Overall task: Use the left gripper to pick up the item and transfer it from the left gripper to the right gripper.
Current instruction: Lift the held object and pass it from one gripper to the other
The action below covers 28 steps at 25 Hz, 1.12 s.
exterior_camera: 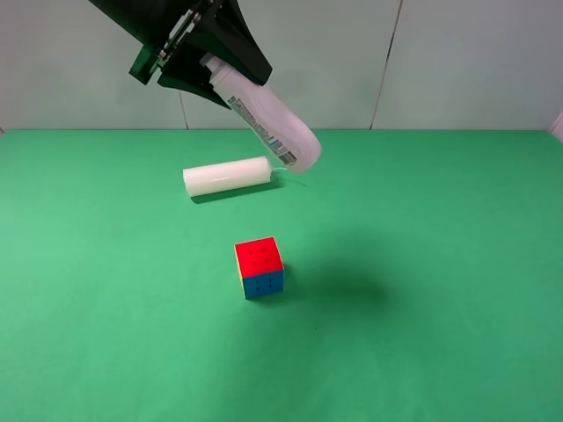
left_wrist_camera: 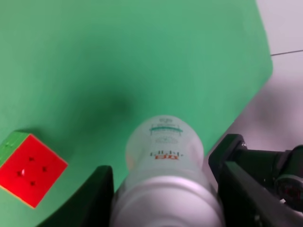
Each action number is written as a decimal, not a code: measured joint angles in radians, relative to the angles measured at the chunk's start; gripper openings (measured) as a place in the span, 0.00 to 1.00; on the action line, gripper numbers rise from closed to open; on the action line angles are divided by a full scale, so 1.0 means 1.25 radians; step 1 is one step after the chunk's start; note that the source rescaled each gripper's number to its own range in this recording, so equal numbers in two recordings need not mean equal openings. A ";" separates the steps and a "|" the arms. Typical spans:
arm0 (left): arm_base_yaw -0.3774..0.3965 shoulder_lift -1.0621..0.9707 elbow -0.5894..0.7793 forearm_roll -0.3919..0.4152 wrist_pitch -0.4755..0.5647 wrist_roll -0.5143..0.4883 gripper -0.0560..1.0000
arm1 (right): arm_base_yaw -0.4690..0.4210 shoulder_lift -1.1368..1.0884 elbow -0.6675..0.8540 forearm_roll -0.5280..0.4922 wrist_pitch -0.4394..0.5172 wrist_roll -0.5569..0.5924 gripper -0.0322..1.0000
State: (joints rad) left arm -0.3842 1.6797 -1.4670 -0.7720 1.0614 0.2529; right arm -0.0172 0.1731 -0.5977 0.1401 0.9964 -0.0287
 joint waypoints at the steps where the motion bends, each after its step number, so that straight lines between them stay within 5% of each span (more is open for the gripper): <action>1: 0.000 0.000 0.000 -0.003 -0.003 0.001 0.05 | 0.012 0.015 -0.007 0.007 -0.012 -0.007 1.00; 14: 0.000 0.001 0.091 -0.090 -0.046 0.057 0.05 | 0.257 0.191 -0.020 0.011 -0.147 -0.106 1.00; 19: 0.000 0.001 0.132 -0.155 -0.079 0.090 0.05 | 0.342 0.264 -0.020 -0.029 -0.200 -0.134 1.00; 28: 0.000 0.001 0.133 -0.173 -0.100 0.093 0.05 | 0.476 0.413 -0.057 -0.089 -0.300 -0.153 1.00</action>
State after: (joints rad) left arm -0.3842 1.6815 -1.3010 -0.9888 0.9362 0.3689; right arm 0.5777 0.6896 -0.6691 0.0288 0.6215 -0.2196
